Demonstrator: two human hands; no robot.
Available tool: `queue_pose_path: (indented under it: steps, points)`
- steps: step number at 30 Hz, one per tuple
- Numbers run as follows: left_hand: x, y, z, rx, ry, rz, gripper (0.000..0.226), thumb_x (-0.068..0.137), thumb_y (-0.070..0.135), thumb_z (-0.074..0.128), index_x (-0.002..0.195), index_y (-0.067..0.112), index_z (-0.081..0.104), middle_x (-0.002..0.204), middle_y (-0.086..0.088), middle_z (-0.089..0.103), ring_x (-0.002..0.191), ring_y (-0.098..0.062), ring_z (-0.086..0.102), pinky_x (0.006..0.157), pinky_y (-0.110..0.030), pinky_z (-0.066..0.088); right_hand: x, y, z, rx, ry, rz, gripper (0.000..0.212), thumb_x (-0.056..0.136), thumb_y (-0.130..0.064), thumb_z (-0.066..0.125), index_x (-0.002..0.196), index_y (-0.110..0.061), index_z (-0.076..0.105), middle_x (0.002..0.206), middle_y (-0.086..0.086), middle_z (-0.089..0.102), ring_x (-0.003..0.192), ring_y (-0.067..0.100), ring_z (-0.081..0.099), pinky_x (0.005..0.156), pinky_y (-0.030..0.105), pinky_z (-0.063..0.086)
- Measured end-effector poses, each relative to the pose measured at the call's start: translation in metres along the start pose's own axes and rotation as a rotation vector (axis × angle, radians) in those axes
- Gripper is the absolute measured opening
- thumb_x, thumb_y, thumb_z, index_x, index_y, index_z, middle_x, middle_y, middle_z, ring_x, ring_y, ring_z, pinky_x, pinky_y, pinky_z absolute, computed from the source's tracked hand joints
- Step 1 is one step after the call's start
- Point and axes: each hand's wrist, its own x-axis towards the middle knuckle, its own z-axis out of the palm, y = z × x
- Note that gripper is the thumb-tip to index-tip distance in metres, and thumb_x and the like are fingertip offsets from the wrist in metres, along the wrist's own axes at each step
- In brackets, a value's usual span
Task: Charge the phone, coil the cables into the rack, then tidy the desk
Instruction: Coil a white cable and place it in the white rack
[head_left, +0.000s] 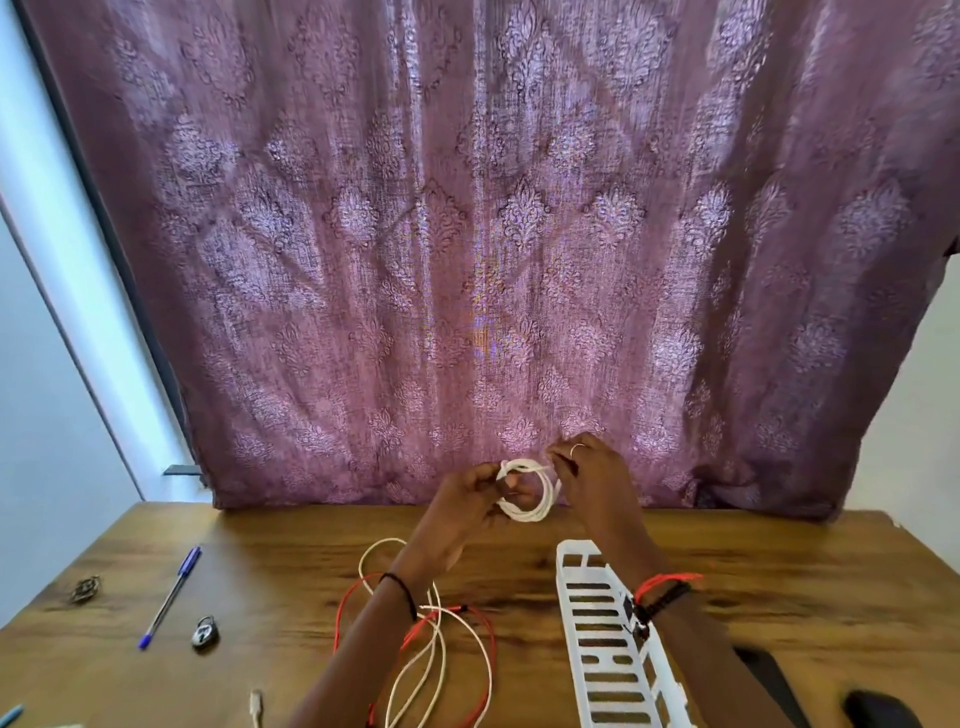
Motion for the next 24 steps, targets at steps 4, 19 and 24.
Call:
queue_pose_path:
  steps: [4, 19, 24]
  points:
    - [0.000, 0.001, 0.004, -0.056, 0.060, 0.049, 0.017, 0.092, 0.003, 0.052, 0.103, 0.001, 0.065, 0.077, 0.001, 0.073, 0.069, -0.006, 0.069, 0.057, -0.018, 0.054, -0.008, -0.011, 0.000, 0.028, 0.085, 0.069, 0.029, 0.088, -0.014, 0.050, 0.109, -0.004, 0.067, 0.104, 0.017, 0.066, 0.095, 0.033, 0.062, 0.083, 0.035, 0.049]
    - [-0.001, -0.007, 0.014, -0.015, 0.101, 0.162, 0.019, 0.093, 0.006, 0.051, 0.102, 0.007, 0.067, 0.090, -0.008, 0.072, 0.082, -0.017, 0.068, 0.071, -0.026, 0.056, -0.016, -0.018, 0.014, -0.248, 0.192, 0.003, 0.018, 0.060, -0.017, 0.082, 0.074, -0.011, 0.073, 0.112, 0.011, 0.062, 0.105, 0.028, 0.046, 0.077, 0.045, 0.053]
    - [0.008, -0.013, 0.015, 0.145, 0.198, 0.267, 0.022, 0.088, 0.012, 0.058, 0.109, 0.010, 0.064, 0.098, -0.009, 0.071, 0.091, -0.021, 0.065, 0.078, -0.036, 0.053, -0.018, -0.019, 0.025, -0.137, 0.221, 0.026, 0.009, 0.071, -0.009, 0.066, 0.077, -0.002, 0.069, 0.130, 0.018, 0.050, 0.127, 0.035, 0.038, 0.099, 0.053, 0.041]
